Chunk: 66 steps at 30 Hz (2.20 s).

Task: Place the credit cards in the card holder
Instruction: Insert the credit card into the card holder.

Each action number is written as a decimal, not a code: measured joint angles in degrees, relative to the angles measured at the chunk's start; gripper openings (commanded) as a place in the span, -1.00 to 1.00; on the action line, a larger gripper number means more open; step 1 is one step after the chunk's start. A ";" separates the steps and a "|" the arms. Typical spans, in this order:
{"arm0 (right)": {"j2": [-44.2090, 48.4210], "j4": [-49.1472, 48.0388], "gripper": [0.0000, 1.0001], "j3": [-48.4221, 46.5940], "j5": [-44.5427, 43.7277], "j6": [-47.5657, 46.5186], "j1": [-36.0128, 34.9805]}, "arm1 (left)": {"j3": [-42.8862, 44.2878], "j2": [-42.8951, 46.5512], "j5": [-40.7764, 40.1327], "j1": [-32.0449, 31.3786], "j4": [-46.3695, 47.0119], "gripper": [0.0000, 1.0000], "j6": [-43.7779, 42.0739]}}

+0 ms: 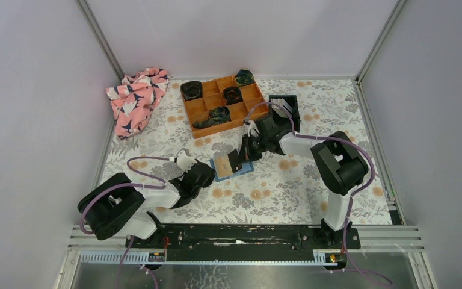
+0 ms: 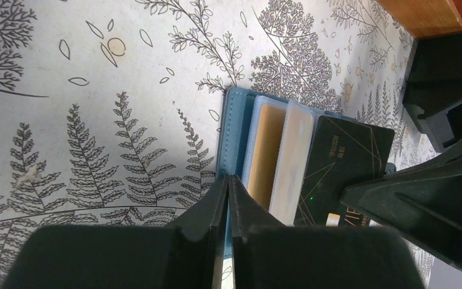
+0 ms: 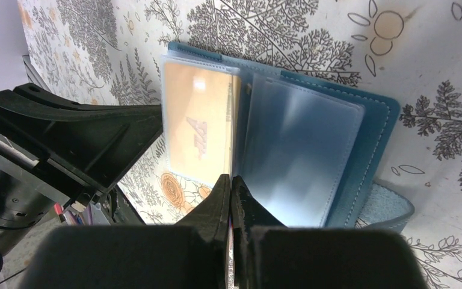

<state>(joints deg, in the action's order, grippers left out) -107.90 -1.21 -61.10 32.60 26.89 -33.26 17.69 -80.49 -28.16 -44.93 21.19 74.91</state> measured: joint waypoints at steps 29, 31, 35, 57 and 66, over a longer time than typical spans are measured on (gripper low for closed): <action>-0.17 -3.91 -1.00 3.23 1.73 1.81 0.26 | 0.48 -0.83 -0.39 0.00 0.26 -0.91 -0.02; -0.17 -4.85 -1.00 3.82 2.25 2.29 0.28 | 0.52 -0.94 -0.42 0.00 0.37 -0.93 -0.02; -0.17 -6.73 -1.00 4.90 2.91 3.28 0.42 | 0.52 -0.94 -0.44 0.00 0.39 -0.95 -0.02; -0.28 -15.15 -1.00 9.57 3.08 10.05 1.07 | 0.50 -1.05 -0.44 0.00 0.52 -1.00 -0.02; -1.53 -19.28 -1.00 10.29 3.15 13.20 1.29 | 0.50 -1.16 -0.46 0.00 0.68 -1.00 -0.02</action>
<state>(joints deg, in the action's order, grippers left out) -109.43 -20.49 -50.81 35.75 40.10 -31.97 18.20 -81.65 -28.62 -44.93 21.87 74.89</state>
